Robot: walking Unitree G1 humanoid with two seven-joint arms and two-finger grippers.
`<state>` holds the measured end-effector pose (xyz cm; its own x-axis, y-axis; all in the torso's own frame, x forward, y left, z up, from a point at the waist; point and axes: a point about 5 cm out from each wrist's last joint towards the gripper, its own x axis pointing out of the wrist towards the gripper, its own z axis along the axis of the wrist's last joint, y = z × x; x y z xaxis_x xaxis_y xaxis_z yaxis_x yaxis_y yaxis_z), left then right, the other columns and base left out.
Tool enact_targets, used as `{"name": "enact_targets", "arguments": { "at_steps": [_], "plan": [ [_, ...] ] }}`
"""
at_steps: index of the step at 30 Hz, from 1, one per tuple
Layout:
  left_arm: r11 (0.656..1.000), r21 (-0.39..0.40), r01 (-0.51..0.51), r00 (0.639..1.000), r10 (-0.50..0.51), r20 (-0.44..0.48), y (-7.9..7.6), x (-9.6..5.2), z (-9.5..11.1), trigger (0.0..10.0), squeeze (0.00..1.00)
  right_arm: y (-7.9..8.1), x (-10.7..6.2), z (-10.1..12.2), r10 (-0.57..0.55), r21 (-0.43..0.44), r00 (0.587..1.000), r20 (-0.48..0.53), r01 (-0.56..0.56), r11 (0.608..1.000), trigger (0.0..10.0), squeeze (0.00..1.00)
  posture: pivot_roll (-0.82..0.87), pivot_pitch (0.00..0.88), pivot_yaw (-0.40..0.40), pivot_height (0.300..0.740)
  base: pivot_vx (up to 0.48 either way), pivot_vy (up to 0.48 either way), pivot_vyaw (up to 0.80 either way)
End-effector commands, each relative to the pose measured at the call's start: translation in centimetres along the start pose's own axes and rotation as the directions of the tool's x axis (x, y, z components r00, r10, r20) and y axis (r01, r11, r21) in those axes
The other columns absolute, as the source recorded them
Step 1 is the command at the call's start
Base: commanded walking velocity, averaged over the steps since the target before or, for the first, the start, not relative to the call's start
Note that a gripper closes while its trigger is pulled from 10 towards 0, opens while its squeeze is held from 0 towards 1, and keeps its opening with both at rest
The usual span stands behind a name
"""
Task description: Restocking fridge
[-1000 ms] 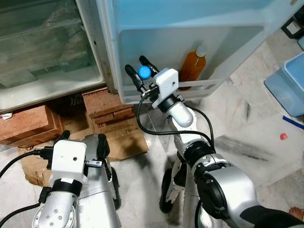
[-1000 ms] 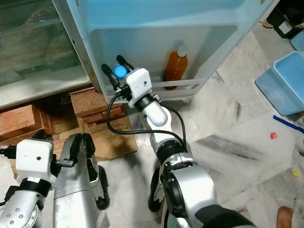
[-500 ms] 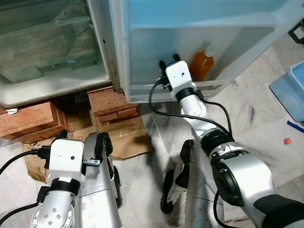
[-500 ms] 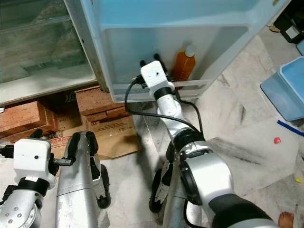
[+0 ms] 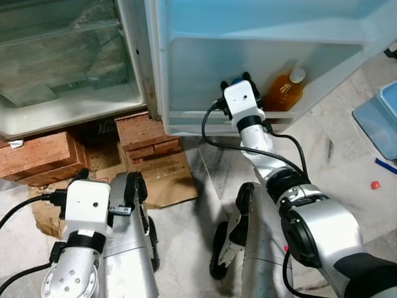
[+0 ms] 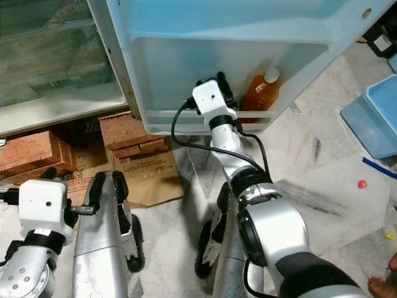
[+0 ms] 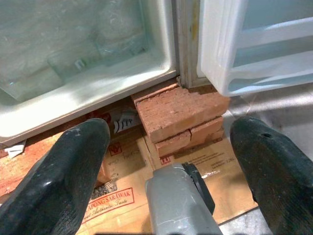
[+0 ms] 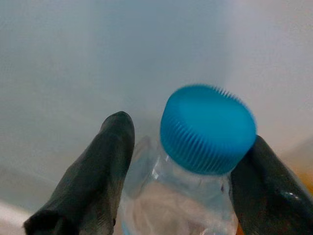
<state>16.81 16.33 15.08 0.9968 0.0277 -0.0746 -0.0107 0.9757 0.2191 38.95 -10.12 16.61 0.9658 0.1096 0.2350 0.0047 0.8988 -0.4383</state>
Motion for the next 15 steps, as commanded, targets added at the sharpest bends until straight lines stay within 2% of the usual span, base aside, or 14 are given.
{"name": "enact_targets", "arguments": {
  "at_steps": [1,7,9,12,13,15],
  "plan": [
    [1.0,-0.004,0.004,0.999,-0.005,-0.039,-0.1,0.0,-0.8,10.0,0.0,-0.5,-1.0,-2.2,-0.024,-0.003,0.995,-0.1,0.024,1.0,10.0,1.0,0.35,0.344,-0.084,0.491,0.0,0.0,0.0],
    [1.0,-0.003,0.004,1.0,-0.004,-0.031,-0.1,0.6,-0.8,10.0,0.0,-0.8,-0.7,-1.8,-0.031,-0.002,0.996,-0.079,0.031,1.0,10.0,1.0,0.35,0.33,-0.085,0.491,0.0,0.0,0.0],
    [1.0,-0.005,0.005,1.0,-0.005,-0.019,-0.3,1.1,-0.7,10.0,0.0,-1.7,0.0,-0.9,-0.053,0.008,0.998,-0.032,0.053,0.999,10.0,1.0,0.34,0.309,-0.089,0.491,0.0,0.0,0.0],
    [1.0,-0.007,0.004,1.0,-0.004,-0.018,-0.3,1.4,-0.8,10.0,0.0,-2.0,0.2,-0.6,-0.057,0.041,0.998,-0.023,0.058,0.997,10.0,1.0,0.33,0.292,-0.095,0.491,0.0,0.0,0.0],
    [1.0,-0.028,0.0,1.0,0.0,-0.027,-0.4,1.9,-1.0,10.0,0.0,-2.3,0.5,-0.1,-0.049,0.08,0.999,-0.001,0.049,0.996,10.0,1.0,0.31,0.272,-0.1,0.491,0.0,0.0,0.0],
    [0.999,-0.044,-0.007,0.999,0.006,-0.038,-0.4,2.4,-1.3,10.0,0.0,-2.6,0.7,0.2,-0.039,0.101,0.999,0.017,0.037,0.994,10.0,1.0,0.3,0.258,-0.104,0.491,0.0,0.0,0.0]
  ]
}}
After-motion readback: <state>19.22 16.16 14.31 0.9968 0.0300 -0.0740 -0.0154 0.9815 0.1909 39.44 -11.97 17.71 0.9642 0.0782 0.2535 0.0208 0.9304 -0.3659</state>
